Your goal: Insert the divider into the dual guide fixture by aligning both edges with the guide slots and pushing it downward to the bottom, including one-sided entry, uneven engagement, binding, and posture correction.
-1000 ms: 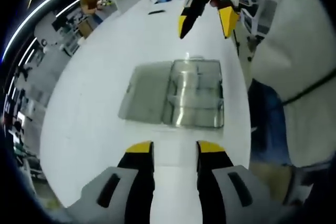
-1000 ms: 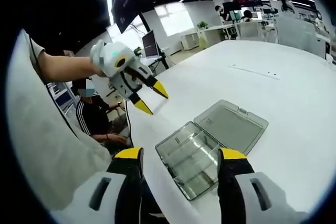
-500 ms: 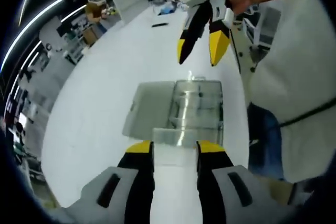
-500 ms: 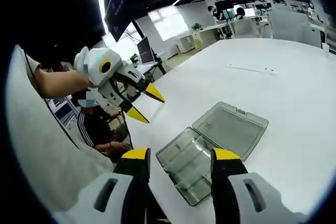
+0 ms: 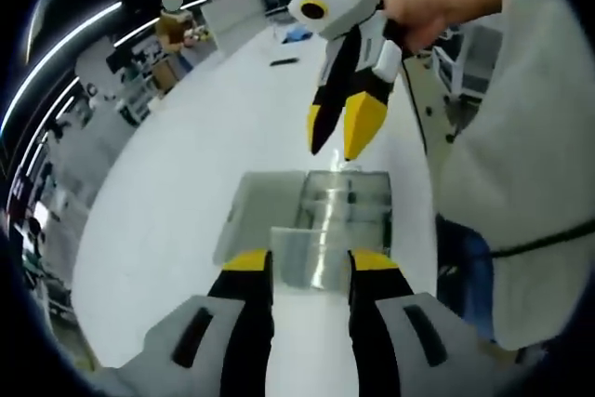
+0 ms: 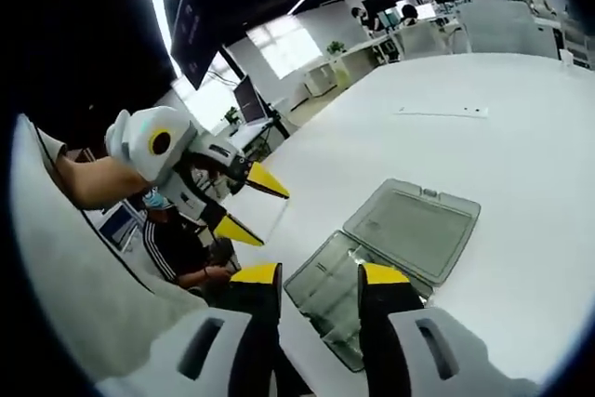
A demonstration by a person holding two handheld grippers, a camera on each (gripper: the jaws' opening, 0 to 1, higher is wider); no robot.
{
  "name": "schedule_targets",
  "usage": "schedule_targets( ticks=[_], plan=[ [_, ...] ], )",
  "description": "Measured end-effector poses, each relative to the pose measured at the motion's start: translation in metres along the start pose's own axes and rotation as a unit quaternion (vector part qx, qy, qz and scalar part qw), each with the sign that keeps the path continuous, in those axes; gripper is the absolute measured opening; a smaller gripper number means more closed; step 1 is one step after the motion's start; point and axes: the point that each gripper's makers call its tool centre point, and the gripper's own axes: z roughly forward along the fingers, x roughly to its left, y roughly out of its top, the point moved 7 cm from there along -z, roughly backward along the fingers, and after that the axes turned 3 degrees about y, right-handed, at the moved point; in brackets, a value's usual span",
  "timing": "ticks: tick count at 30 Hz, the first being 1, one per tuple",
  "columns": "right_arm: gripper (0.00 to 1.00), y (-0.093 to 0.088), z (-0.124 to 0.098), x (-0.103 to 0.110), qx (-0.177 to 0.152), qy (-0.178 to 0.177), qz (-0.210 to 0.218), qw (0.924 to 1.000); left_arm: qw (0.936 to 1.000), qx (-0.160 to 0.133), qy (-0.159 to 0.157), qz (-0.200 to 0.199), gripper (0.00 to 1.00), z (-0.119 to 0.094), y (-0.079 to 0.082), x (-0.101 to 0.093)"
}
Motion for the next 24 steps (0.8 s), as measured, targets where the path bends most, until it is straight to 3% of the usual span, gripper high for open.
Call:
schedule_targets(
  ticks=[24],
  plan=[
    [0.14,0.011,0.010,0.020,-0.020,0.035,0.054,0.9977,0.9991,-0.013,0.027,0.028,0.27,0.013,0.025,-0.013]
  ],
)
